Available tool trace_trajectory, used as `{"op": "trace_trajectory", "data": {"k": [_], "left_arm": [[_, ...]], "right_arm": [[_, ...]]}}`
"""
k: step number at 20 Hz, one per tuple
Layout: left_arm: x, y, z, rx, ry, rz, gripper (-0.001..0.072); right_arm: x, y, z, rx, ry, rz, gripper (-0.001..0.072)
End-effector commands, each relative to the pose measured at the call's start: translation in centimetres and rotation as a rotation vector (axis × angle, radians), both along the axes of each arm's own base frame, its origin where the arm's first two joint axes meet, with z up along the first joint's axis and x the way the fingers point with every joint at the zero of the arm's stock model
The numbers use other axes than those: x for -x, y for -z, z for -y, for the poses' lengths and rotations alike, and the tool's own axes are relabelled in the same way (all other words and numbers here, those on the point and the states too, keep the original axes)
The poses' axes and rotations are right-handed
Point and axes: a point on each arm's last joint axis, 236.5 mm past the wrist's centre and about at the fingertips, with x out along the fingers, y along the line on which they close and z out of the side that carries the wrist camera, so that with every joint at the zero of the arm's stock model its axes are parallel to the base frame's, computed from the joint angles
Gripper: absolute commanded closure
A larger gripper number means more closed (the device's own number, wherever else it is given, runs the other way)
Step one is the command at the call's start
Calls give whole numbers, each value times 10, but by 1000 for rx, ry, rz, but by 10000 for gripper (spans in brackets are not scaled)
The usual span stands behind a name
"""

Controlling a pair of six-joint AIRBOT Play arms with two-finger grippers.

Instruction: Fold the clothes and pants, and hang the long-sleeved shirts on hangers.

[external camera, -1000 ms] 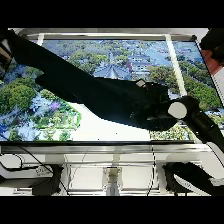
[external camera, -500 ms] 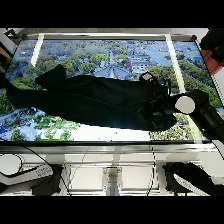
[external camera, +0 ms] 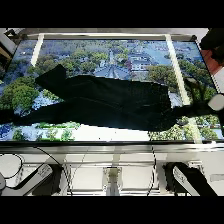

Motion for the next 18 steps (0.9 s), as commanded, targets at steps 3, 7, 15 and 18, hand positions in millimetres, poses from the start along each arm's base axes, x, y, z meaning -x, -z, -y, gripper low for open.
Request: {"op": "trace_trajectory", "data": {"k": [3,7,15,18], "left_arm": [[8,-10,-42,-119,-161,97,684],[8,-11,-49,-143,-152,111,684],[15,9,-63,-176,-171,103,683],[15,8,-64,-175,-173,104,684]], "right_arm": [[25,16,27,-143,223,68,283],[46,61,37,-182,350,4,225],[29,88,58,-267,536,64,226],[15,110,45,-397,549,26,226]]}}
